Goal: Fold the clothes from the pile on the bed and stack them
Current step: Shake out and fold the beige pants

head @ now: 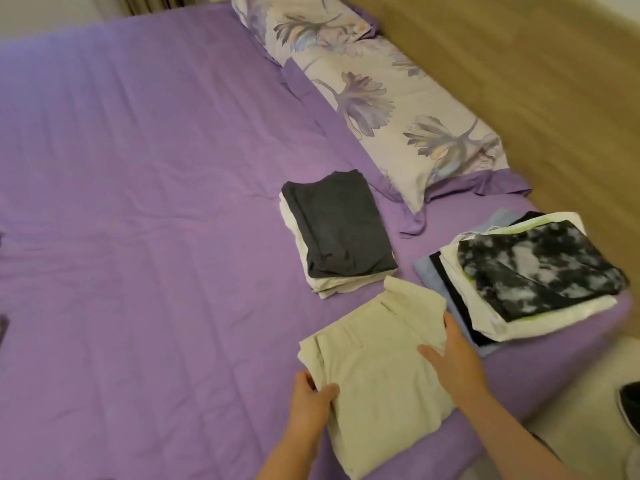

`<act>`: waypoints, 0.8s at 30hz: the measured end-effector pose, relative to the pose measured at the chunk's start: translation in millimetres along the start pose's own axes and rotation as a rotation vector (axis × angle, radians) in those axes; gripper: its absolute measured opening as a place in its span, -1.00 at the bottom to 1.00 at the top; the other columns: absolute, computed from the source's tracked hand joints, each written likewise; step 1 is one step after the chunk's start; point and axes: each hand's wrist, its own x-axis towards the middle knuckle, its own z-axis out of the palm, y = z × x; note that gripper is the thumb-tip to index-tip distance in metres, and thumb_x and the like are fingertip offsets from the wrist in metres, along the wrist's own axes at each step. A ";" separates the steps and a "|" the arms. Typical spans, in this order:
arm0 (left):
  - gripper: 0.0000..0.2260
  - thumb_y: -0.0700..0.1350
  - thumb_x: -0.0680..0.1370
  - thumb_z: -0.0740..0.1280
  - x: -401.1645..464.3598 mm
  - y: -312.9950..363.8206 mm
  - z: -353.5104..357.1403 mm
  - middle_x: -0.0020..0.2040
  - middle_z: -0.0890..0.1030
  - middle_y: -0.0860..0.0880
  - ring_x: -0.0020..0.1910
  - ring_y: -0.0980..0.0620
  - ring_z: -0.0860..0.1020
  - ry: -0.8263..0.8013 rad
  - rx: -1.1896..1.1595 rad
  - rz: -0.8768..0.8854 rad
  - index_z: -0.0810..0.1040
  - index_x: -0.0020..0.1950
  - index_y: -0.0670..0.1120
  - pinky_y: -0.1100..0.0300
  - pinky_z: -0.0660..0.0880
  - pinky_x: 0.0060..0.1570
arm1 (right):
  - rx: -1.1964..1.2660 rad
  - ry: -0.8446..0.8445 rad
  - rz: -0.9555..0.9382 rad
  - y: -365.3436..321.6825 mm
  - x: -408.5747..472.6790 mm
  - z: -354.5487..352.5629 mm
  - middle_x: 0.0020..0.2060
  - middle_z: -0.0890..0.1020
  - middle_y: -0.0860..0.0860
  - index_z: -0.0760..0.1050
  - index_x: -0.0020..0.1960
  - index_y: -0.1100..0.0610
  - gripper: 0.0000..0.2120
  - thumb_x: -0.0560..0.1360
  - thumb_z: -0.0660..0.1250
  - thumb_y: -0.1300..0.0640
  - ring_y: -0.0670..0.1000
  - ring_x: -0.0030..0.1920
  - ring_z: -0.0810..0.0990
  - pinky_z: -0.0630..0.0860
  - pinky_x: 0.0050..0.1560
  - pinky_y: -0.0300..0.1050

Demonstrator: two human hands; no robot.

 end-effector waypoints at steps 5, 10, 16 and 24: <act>-0.79 -0.34 0.49 0.31 17.9 -20.4 40.6 0.06 0.56 -0.09 0.05 -0.07 0.55 0.037 0.003 -0.010 0.40 0.05 -0.12 -0.06 0.53 0.09 | -0.052 0.009 0.003 31.5 17.3 -7.7 0.43 0.35 0.13 0.02 0.55 0.14 -0.27 0.52 0.36 0.16 0.15 0.37 0.38 0.40 0.29 0.05; -0.77 -0.20 0.46 0.42 35.0 -42.2 46.3 -0.03 0.61 -0.18 -0.05 -0.19 0.60 0.200 0.131 -0.095 0.46 0.05 -0.21 -0.06 0.57 -0.10 | -0.643 0.137 -0.278 37.6 7.6 10.4 0.33 0.43 0.29 0.37 0.43 0.19 -0.25 0.28 0.54 0.31 0.31 0.24 0.51 0.54 0.06 0.18; -0.77 -0.02 0.51 0.39 29.0 -48.8 33.0 -0.33 0.58 -0.10 -0.39 -0.06 0.53 0.139 0.194 -0.235 0.49 -0.21 -0.14 0.10 0.52 -0.36 | -0.800 -0.227 -0.336 33.1 14.7 40.7 0.56 0.01 0.06 0.25 0.47 -0.18 -0.49 0.58 0.10 0.19 0.18 0.54 -0.05 0.09 0.47 0.17; -0.77 -0.17 0.58 0.31 -15.0 -50.2 -4.3 -0.42 0.44 -0.07 -0.52 0.01 0.40 0.104 -0.007 -0.244 0.38 -0.27 -0.13 0.27 0.26 -0.50 | -0.980 -0.260 -0.343 -16.6 -14.8 57.1 0.54 -0.19 0.16 0.10 0.52 -0.07 -0.44 0.58 0.09 -0.20 0.21 0.52 -0.27 -0.12 0.47 0.16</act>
